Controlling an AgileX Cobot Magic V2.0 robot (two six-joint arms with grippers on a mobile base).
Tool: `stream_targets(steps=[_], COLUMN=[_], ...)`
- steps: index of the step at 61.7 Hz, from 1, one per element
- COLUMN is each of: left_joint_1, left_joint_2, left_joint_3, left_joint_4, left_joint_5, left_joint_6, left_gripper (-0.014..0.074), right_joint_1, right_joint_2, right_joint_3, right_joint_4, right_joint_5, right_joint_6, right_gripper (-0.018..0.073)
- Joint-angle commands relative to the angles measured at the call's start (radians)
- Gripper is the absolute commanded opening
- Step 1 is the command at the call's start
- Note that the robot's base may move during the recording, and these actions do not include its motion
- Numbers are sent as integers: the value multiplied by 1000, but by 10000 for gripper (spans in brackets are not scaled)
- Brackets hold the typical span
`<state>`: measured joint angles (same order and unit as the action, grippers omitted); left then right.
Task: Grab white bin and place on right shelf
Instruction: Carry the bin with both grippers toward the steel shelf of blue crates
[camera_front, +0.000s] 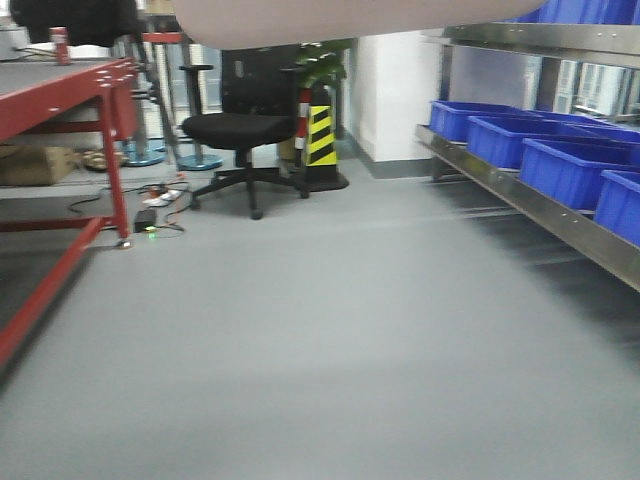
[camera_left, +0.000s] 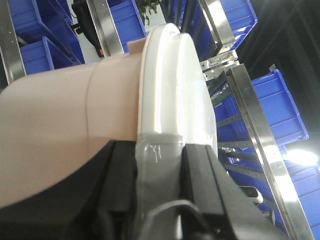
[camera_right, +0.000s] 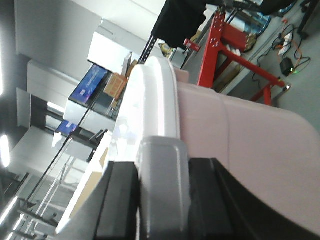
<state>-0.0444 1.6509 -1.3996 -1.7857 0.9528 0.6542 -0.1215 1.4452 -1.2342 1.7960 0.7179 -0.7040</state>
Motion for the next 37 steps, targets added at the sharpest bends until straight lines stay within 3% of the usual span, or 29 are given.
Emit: stream_targets(steps=[1,37], left_joint_1=[-65,-65], left_joint_2=[-64,-64], left_joint_3=[-40,-40], left_joint_4=[-138,-138], left_joint_5=[374,372], left_joint_6=[10,10], left_gripper=[-127,-127], right_joint_1=[53,53], right_joint_2=[-43,-42], right_joint_3=[-39,-39], right_joint_4=[88,88], right_joint_5=[255,247], right_joint_6=[5,5], right_gripper=[66,66])
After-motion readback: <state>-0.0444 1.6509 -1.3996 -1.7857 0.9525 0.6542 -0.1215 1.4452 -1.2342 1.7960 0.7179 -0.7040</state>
